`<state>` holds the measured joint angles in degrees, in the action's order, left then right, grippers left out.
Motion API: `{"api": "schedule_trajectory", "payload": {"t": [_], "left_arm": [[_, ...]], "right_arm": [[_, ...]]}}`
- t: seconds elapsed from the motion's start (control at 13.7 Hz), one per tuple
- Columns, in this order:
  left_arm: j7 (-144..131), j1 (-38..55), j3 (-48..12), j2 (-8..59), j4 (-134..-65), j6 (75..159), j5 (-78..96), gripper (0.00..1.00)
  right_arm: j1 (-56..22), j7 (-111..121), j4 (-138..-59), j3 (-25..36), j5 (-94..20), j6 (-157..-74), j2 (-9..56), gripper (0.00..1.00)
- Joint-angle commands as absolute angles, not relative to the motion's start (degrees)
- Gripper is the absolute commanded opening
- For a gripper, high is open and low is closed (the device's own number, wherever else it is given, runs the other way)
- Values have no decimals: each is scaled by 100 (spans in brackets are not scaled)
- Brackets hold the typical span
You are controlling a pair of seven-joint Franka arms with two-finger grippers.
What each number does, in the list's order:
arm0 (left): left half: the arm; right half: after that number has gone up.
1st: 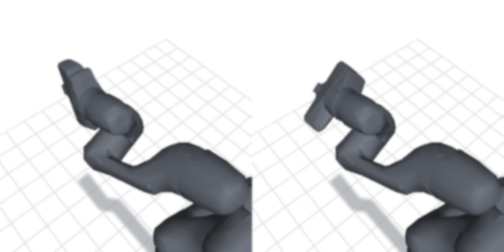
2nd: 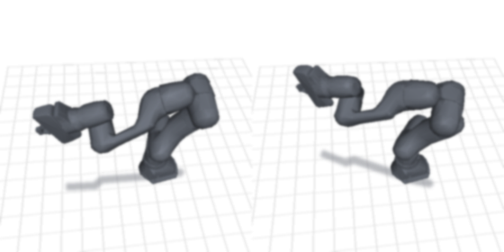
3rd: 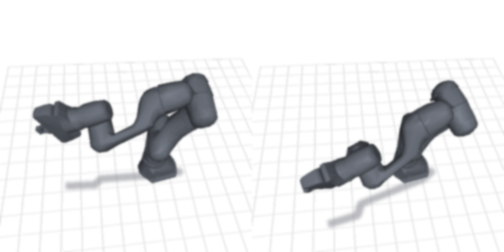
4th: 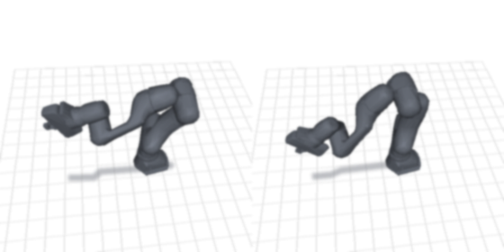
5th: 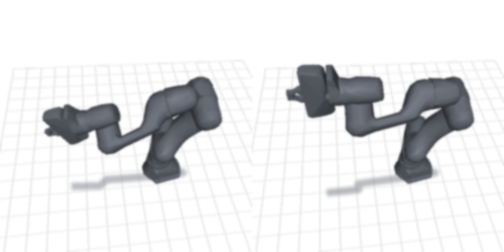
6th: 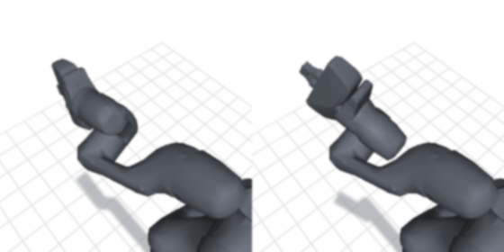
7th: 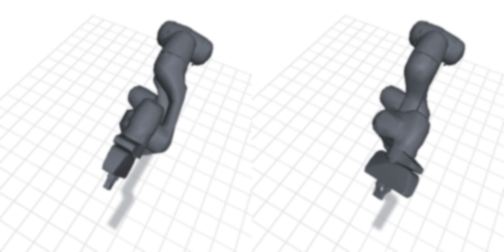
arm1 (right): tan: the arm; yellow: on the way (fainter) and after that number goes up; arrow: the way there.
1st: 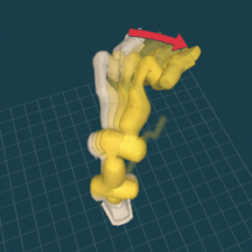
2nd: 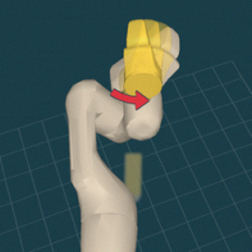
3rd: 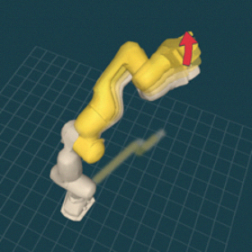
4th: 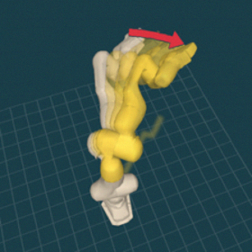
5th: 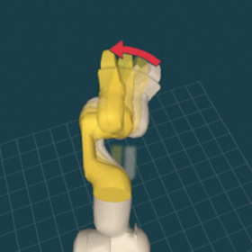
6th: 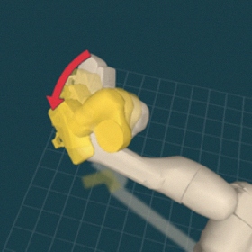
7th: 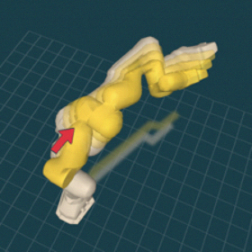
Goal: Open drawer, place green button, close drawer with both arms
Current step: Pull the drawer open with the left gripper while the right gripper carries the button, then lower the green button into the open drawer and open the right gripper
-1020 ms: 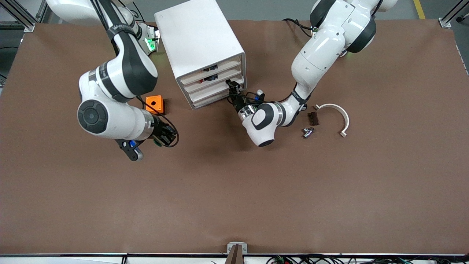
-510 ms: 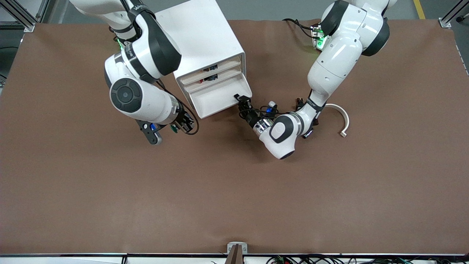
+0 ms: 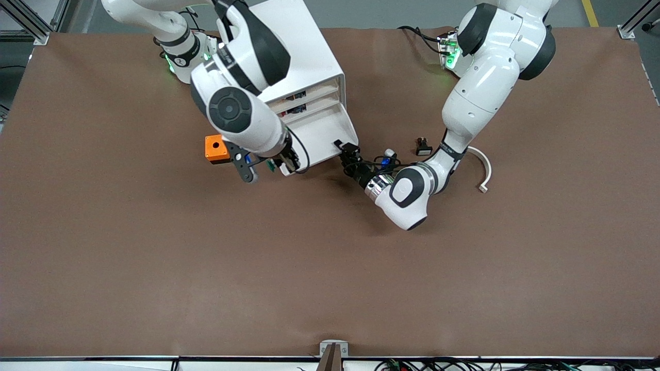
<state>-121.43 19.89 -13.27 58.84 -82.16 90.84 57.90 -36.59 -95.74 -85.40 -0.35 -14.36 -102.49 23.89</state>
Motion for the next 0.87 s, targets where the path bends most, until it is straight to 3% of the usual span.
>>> {"api": "schedule_trajectory", "payload": {"t": [0.0,0.8], "left_arm": [[-11806,1881,-1318,5845,-8200,9141,5862,100],[-8037,1802,-1353,5591,-7093,9105,4317,100]], "right_arm": [[-3963,-9887,-9192,35,-1345,-10652,2092,0],[-4535,-10564,-10441,18,-1143,-12321,2118,0]]}}
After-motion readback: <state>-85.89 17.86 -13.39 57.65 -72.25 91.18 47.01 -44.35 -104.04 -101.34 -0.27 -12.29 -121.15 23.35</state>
